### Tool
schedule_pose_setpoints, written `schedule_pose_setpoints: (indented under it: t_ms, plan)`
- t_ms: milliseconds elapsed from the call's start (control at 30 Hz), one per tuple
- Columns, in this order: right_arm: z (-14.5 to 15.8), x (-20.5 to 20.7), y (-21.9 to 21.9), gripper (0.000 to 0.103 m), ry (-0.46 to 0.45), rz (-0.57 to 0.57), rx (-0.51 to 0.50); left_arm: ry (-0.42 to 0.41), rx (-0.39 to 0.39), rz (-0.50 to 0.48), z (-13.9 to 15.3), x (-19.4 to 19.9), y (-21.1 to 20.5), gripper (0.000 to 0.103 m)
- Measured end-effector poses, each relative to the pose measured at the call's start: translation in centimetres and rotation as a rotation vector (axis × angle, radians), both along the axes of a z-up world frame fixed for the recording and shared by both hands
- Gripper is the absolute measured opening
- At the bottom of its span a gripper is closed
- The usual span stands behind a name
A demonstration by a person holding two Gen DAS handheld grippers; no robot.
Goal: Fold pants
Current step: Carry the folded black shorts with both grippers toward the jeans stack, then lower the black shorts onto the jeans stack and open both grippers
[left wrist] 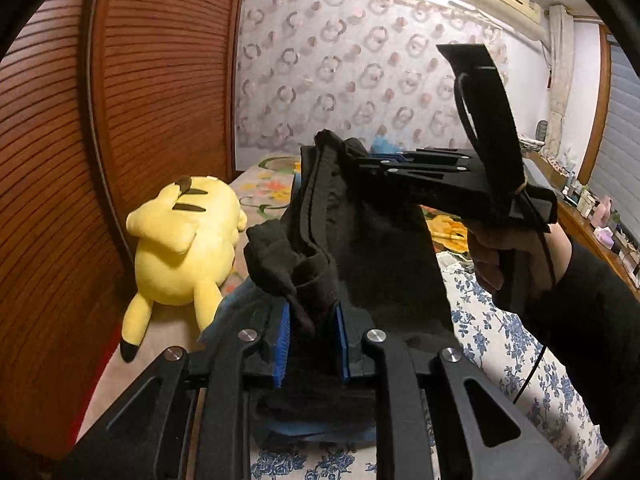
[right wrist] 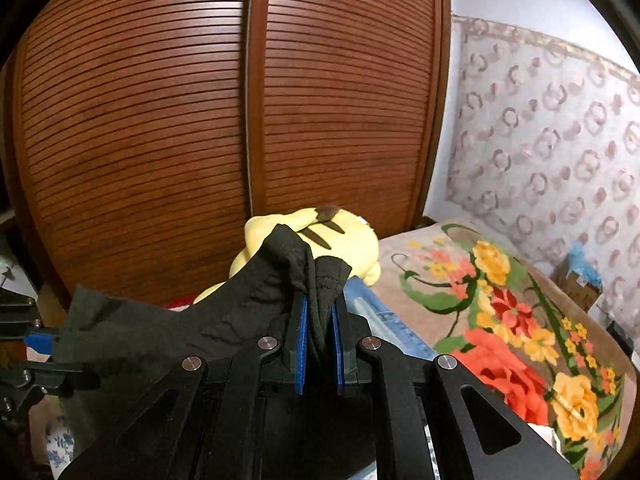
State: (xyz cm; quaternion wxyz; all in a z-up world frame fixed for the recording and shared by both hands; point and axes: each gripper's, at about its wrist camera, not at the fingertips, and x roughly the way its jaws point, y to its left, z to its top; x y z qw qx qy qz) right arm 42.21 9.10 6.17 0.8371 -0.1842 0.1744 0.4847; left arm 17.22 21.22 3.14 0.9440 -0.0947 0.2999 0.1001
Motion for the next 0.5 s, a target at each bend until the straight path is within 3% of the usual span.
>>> schedule_pose_setpoints:
  t_ms: [233,300,367,500]
  plan:
    - [2.0,1.2,-0.9,0.023,0.082,0.001,0.065,-0.008,-0.010,0.008,0.4,-0.3,0.2,0.029]
    - [3.1,1.2,-1.8,0.033,0.053,-0.020,0.089,-0.030,-0.004,0.012,1.0,-0.5,0.1,0.040]
    - [3.8,1.2,-2.9,0.034,0.060,-0.023,0.107,-0.060,0.002,0.012,1.8,-0.7,0.0,0.052]
    - [3.8,0.4,-4.7,0.034,0.060,-0.007,0.090,-0.077,0.014,-0.001,2.4,-0.4,-0.4,0.052]
